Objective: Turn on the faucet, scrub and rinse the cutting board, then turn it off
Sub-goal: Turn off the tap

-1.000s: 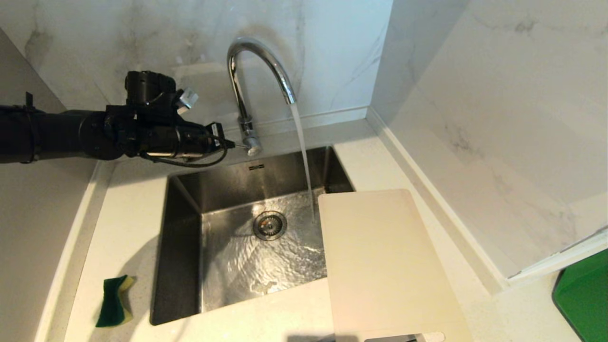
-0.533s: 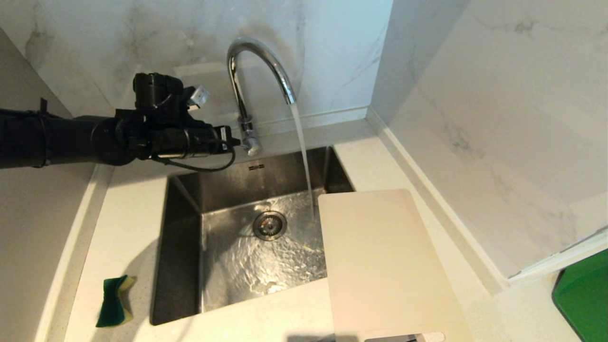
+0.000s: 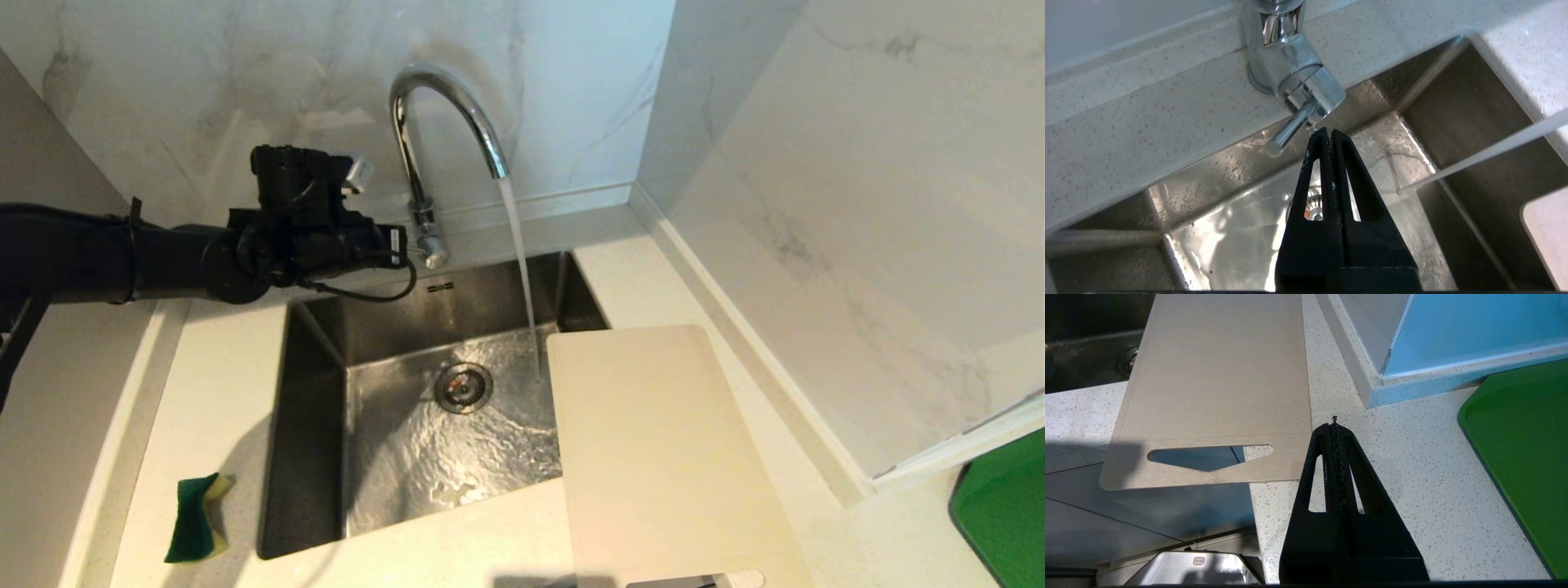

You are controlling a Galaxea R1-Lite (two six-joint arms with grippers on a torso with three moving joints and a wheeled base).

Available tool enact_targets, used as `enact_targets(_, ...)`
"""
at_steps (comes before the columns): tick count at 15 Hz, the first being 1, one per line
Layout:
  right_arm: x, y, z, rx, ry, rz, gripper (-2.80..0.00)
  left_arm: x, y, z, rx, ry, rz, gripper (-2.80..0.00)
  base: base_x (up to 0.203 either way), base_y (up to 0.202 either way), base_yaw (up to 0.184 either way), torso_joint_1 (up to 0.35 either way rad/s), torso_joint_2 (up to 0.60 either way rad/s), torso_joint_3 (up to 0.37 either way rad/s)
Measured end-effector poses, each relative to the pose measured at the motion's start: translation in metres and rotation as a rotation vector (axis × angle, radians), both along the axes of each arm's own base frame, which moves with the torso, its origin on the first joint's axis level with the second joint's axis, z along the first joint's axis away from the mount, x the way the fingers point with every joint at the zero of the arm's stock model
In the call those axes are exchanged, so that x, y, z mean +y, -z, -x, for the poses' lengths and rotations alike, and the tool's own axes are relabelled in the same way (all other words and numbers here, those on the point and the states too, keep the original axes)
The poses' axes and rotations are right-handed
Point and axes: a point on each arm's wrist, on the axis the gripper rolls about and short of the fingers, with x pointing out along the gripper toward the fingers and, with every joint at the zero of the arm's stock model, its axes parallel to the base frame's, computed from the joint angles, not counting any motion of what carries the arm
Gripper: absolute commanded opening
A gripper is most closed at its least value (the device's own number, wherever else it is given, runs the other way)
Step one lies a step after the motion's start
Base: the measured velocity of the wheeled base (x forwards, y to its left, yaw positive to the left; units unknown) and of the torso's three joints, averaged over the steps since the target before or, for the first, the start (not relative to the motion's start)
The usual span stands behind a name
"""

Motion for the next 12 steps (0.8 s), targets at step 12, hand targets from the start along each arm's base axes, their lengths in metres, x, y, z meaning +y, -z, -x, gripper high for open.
enact_targets(12, 0.000, 0.000, 0.000, 0.007, -0.002, 0.001, -2.80, -0.035, 0.027, -0.019, -0.064, -0.057, 0.178, -2.80, 0.000, 0.000, 0.000, 0.000, 0.00, 0.000)
